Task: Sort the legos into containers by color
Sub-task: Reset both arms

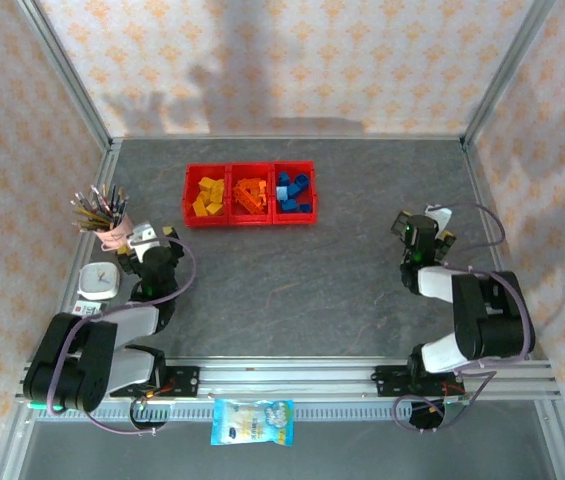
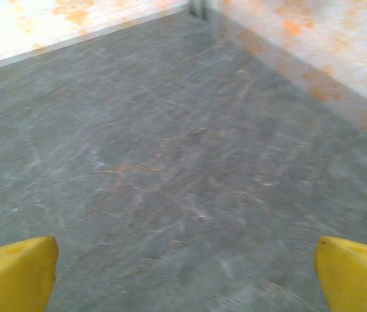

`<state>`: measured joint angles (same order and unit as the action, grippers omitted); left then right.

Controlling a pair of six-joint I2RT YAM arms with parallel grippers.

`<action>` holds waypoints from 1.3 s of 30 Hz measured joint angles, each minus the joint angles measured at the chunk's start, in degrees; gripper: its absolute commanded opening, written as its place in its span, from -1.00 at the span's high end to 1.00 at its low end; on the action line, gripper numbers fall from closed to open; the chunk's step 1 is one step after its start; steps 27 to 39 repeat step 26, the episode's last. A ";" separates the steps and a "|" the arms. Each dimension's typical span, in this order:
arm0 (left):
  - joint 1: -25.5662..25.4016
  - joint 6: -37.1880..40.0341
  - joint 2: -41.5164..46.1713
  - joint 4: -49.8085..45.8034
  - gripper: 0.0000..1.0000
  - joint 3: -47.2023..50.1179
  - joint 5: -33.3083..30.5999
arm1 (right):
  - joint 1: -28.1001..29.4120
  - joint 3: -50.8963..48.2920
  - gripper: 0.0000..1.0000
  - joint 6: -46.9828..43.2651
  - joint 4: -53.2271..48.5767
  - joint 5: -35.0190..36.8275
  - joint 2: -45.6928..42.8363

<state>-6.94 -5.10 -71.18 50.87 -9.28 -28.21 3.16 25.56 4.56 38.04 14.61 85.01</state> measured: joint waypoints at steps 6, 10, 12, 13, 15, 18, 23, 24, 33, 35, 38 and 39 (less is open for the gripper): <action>2.62 3.72 -6.36 14.67 -0.99 1.49 9.11 | 0.00 -7.23 -1.00 -4.39 16.83 -9.18 1.29; 3.19 5.20 -13.81 24.59 -0.99 1.46 14.62 | -0.31 -12.59 -1.00 -5.57 23.67 -12.33 2.27; 3.21 5.42 -16.76 26.10 -0.99 1.29 15.87 | -0.61 -12.59 -0.99 -5.75 25.59 -12.83 2.47; 3.21 5.40 -16.87 25.20 -0.99 1.03 16.00 | -0.63 -12.59 -1.00 -5.81 26.67 -13.00 2.47; 3.21 5.16 -16.92 25.66 -0.99 0.24 15.56 | -0.66 -12.59 -1.00 -5.97 28.00 -13.22 2.47; 3.23 4.59 -16.94 26.27 -0.99 -0.79 13.51 | -0.66 -12.59 -1.00 -5.99 28.92 -13.57 2.47; 3.23 4.50 -16.98 26.60 -0.99 -0.87 11.67 | -0.70 -12.59 -1.00 -5.99 29.27 -13.64 2.47; 3.23 4.50 -16.98 26.62 -0.99 -0.87 11.50 | -0.70 -12.57 -1.00 -5.99 29.29 -13.64 2.47; 3.26 4.48 -16.98 26.62 -0.99 -0.87 11.21 | -0.70 -12.55 -1.00 -5.99 29.31 -13.77 2.47; 3.26 4.48 -16.98 26.62 -0.99 -0.87 11.21 | -0.70 -12.55 -1.00 -5.99 29.31 -13.77 2.47; 3.26 4.48 -16.98 26.62 -0.99 -0.87 11.21 | -0.70 -12.55 -1.00 -5.99 29.31 -13.77 2.47; 3.26 4.48 -16.98 26.62 -0.99 -0.87 11.21 | -0.70 -12.55 -1.00 -5.99 29.31 -13.77 2.47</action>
